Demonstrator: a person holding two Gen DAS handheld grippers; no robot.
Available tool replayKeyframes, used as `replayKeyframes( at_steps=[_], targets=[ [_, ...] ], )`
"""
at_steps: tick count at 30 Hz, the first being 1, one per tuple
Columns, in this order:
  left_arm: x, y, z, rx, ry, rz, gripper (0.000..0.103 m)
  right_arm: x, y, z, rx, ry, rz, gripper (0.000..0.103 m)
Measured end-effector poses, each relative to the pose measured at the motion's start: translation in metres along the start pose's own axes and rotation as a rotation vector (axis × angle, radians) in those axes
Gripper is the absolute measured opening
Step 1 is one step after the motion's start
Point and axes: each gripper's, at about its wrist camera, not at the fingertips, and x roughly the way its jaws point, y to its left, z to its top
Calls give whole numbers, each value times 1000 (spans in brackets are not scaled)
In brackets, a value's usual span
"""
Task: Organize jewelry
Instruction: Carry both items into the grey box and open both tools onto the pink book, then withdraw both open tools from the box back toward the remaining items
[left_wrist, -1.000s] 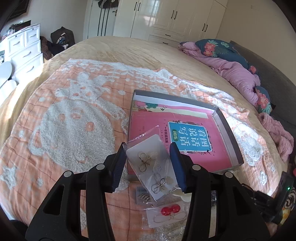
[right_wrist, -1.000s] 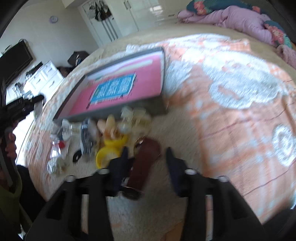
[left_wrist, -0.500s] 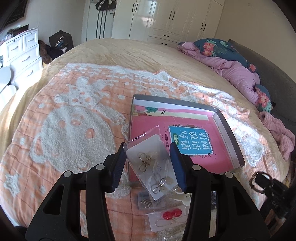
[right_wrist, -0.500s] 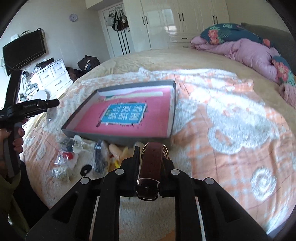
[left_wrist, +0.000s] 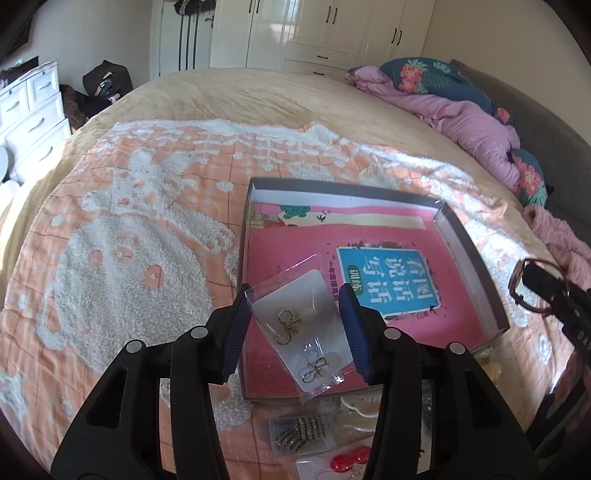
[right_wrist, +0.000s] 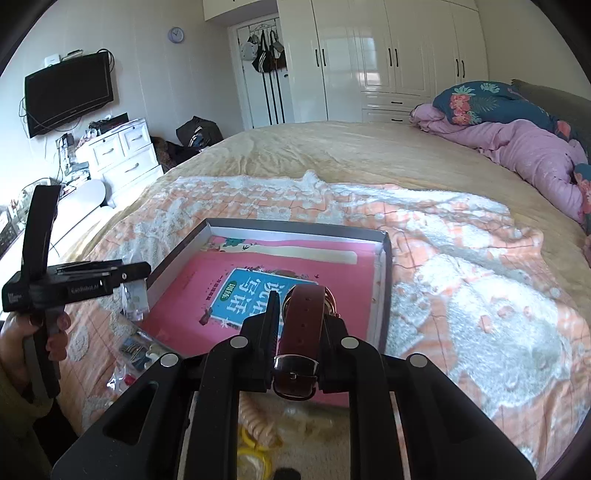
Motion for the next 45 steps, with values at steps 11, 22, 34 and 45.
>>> replayKeyframes(
  at_steps=[11,22,34,45],
  targets=[
    [29,-8,-10,54,66,13,39,48,4,4,1,81,36,15],
    [32,-10,-12,70,69,22,39,35,-14,-8,99,69,47,57],
    [25,-13,-8,84,41,13,60,7,-30,-21,179,17,12,90],
    [0,-8,1,53,-30,-11,86,-12,-27,-22,192,-24,2,97]
  ],
)
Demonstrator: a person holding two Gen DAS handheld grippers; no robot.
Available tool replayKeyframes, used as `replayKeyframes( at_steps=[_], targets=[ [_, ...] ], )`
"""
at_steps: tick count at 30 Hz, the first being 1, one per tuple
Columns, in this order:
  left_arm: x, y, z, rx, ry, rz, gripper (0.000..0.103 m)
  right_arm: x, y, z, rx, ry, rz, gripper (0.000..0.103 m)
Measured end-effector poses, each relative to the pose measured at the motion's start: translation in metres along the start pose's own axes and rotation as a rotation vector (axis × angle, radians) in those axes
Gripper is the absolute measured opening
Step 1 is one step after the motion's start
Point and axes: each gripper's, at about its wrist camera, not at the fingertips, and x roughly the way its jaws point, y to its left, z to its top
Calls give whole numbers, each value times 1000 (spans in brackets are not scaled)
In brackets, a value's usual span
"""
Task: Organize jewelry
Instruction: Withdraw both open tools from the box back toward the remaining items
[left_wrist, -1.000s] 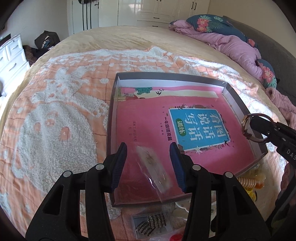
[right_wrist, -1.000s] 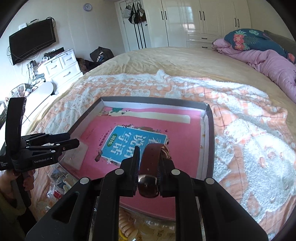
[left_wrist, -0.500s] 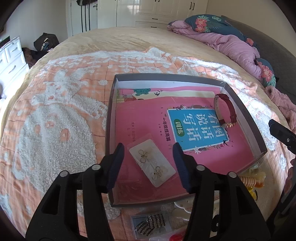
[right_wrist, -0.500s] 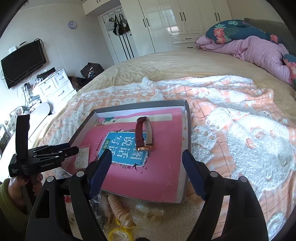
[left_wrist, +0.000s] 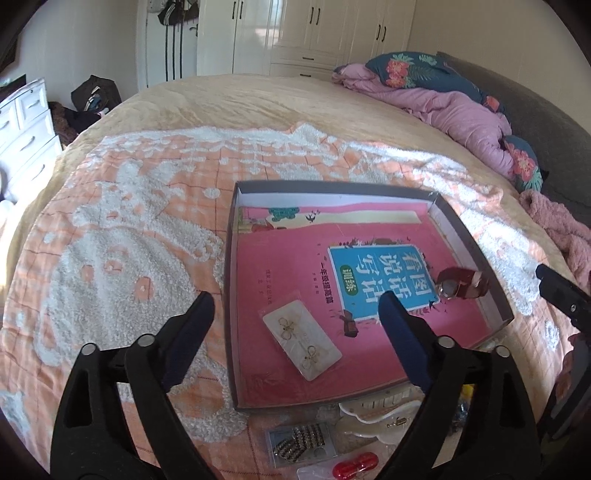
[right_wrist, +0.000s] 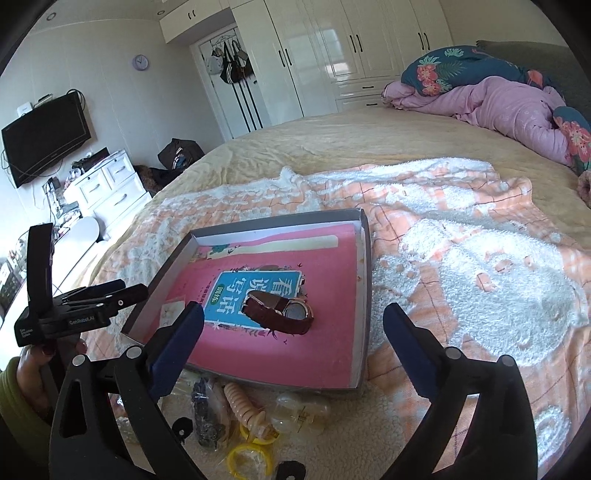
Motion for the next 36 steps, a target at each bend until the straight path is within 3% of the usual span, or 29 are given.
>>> replayKeyframes(
  at_steps=[14,36],
  targets=[
    [-58,17,11,-57,-127,12,94,-32,2,3,15,-63,-5,99],
    [-122,14,-9,-77,-186,-21,94,-88,20,-2,3,-127,4,99]
  ],
)
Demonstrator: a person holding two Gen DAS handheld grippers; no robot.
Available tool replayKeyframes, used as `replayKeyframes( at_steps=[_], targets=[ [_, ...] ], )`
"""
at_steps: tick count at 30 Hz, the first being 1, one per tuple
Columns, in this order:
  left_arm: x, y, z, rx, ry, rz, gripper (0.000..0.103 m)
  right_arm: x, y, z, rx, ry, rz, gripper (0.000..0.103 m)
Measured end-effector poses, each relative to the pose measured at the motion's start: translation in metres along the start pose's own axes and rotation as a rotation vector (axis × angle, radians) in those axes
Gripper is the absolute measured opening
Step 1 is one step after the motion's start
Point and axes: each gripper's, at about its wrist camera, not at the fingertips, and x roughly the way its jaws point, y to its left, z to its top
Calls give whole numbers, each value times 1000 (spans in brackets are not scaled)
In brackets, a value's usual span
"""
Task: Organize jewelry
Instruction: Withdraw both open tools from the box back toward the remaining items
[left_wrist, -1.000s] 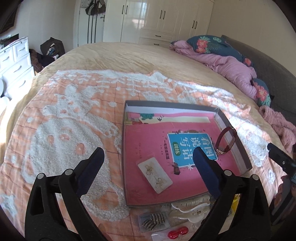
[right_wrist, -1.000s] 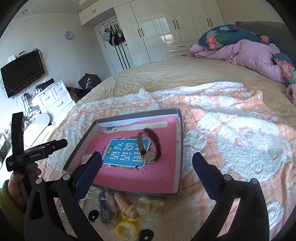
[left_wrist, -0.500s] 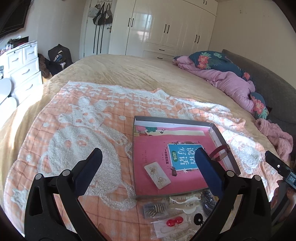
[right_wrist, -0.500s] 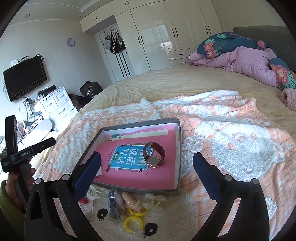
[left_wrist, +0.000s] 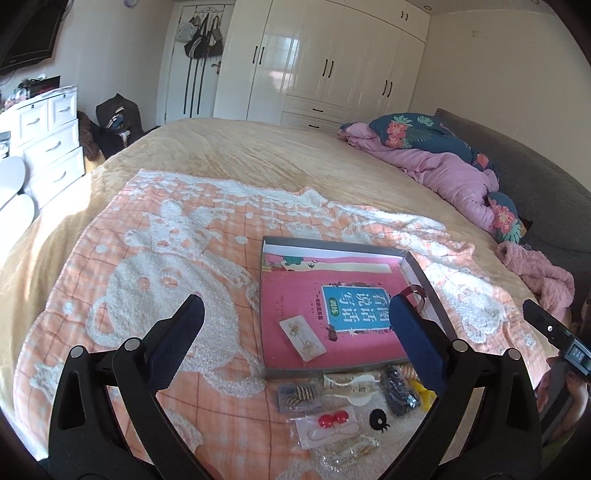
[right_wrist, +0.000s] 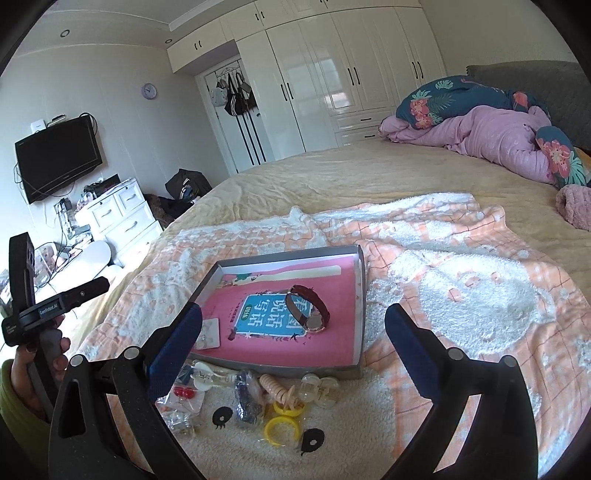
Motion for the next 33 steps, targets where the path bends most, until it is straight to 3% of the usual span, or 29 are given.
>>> replayKeyframes(
  at_steps=[19,33],
  targets=[
    [-30,-6,-34,20,29,18,94,-31,15,-12,-23,-5,14,99],
    [-22,-18,-72,75,135,26,94,-31,10,-34,-15,45,17,99]
  ],
)
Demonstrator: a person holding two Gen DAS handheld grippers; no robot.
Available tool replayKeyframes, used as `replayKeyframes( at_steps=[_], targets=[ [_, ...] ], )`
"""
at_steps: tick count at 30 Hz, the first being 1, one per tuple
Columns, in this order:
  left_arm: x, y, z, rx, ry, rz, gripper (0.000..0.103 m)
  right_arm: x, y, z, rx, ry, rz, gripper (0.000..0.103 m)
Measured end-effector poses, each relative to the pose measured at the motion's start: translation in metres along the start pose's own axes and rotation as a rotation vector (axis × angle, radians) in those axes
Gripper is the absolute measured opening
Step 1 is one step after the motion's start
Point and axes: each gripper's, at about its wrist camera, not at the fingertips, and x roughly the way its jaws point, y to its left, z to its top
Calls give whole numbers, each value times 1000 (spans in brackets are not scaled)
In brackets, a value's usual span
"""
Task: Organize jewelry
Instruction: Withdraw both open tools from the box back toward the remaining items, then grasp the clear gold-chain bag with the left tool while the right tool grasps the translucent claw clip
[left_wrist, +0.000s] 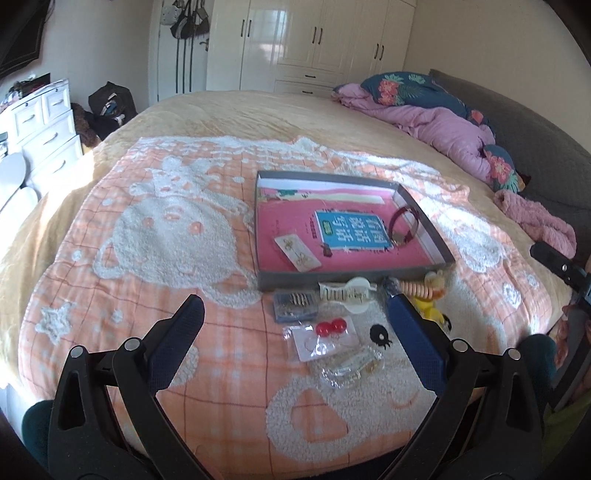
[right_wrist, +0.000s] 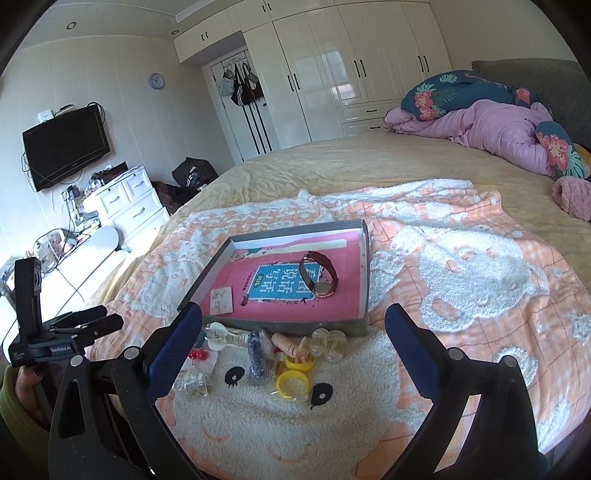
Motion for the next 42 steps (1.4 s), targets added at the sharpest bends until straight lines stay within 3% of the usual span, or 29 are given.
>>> replayKeyframes(
  at_steps=[18,35,42],
  targets=[
    [27,-24,-34,67,115,-89,94,19,-7,-37,-9,124,-30,99],
    [68,-41,-62,117,240,-128,94,56,-3,-62,-24,225,-29,99],
    [78,-48,-63,116,248,-126,93,67,-7,-68,-33,236,-53,99]
  ],
)
